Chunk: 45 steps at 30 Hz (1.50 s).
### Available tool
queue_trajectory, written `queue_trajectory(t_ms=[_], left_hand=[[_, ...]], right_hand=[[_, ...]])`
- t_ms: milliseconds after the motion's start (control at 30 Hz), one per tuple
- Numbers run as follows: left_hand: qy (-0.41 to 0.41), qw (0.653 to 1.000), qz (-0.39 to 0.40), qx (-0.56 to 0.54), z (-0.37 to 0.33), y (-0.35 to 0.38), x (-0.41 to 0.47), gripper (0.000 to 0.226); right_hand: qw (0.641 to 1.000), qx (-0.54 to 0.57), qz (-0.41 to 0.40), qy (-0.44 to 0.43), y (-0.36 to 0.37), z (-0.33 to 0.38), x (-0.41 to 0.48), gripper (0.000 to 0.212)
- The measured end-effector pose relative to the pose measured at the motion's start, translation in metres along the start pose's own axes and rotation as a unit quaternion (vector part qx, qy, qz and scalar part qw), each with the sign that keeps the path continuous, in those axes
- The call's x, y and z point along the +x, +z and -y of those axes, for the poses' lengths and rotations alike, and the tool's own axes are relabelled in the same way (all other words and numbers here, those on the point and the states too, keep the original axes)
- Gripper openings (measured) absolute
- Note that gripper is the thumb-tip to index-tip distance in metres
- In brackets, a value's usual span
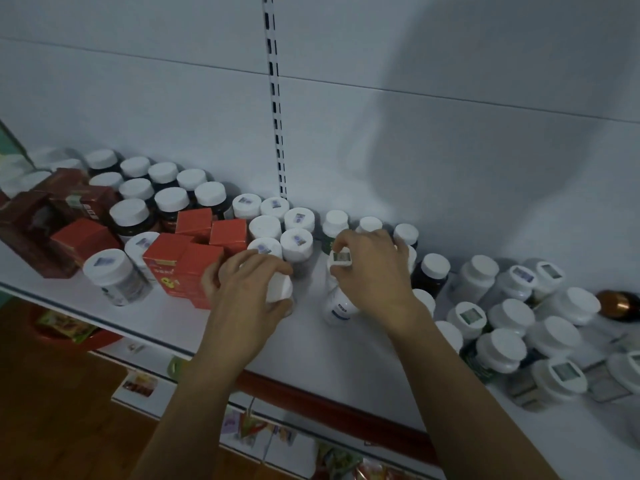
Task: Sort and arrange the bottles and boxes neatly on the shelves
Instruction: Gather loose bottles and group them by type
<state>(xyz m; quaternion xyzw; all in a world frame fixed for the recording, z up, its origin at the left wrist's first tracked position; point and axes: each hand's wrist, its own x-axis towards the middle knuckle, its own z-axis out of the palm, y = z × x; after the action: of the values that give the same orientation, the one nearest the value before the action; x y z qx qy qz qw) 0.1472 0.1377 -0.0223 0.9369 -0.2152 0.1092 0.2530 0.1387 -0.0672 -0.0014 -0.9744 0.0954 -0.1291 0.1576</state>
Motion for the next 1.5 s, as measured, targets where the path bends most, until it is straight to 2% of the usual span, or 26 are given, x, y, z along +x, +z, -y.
queue_trajectory(t_ms=[133, 233, 333, 433, 600, 800, 933, 1067, 1233, 1367, 1433, 1500], left_hand=[[-0.004, 1.000, -0.009, -0.005, -0.006, 0.001, 0.004, 0.047], [0.016, 0.999, -0.022, -0.023, -0.017, -0.001, 0.010, 0.035], [0.052, 0.997, -0.020, -0.048, -0.035, 0.000, 0.018, 0.032], [0.094, 0.993, 0.018, -0.065, -0.063, 0.006, 0.031, 0.029], [0.185, 0.971, 0.105, -0.108, -0.122, 0.026, 0.048, 0.023], [0.272, 0.945, 0.138, -0.119, -0.199, 0.046, 0.066, 0.024], [0.294, 0.934, 0.193, -0.070, -0.246, 0.065, 0.069, 0.028], [0.289, 0.926, 0.238, -0.036, -0.299, 0.088, 0.066, 0.033], [0.313, 0.891, 0.320, 0.077, -0.386, 0.138, 0.083, 0.040], [0.325, 0.870, 0.346, 0.132, -0.441, 0.185, 0.097, 0.028], [0.330, 0.861, 0.358, 0.151, -0.453, 0.205, 0.101, 0.019], [0.311, 0.851, 0.392, 0.162, -0.459, 0.218, 0.103, 0.017]], right_hand=[[0.999, 0.040, 0.028, 0.009, -0.017, -0.020, -0.007, 0.027], [0.996, 0.085, -0.006, 0.001, -0.031, -0.037, -0.023, 0.025], [0.994, 0.098, -0.036, 0.013, -0.049, -0.062, -0.040, 0.022], [0.993, 0.111, -0.039, 0.027, -0.070, -0.092, -0.059, 0.020], [0.986, 0.109, -0.103, 0.078, -0.107, -0.141, -0.099, 0.020], [0.981, 0.063, -0.110, 0.146, -0.149, -0.224, -0.130, 0.019], [0.979, 0.042, -0.082, 0.182, -0.171, -0.289, -0.141, 0.014], [0.973, 0.006, -0.032, 0.227, -0.193, -0.365, -0.148, 0.021], [0.947, 0.023, 0.062, 0.313, -0.208, -0.438, -0.149, 0.031], [0.959, 0.027, 0.129, 0.253, -0.191, -0.463, -0.152, 0.048], [0.964, 0.037, 0.127, 0.231, -0.196, -0.477, -0.156, 0.049], [0.973, 0.050, 0.082, 0.208, -0.203, -0.489, -0.160, 0.041]])
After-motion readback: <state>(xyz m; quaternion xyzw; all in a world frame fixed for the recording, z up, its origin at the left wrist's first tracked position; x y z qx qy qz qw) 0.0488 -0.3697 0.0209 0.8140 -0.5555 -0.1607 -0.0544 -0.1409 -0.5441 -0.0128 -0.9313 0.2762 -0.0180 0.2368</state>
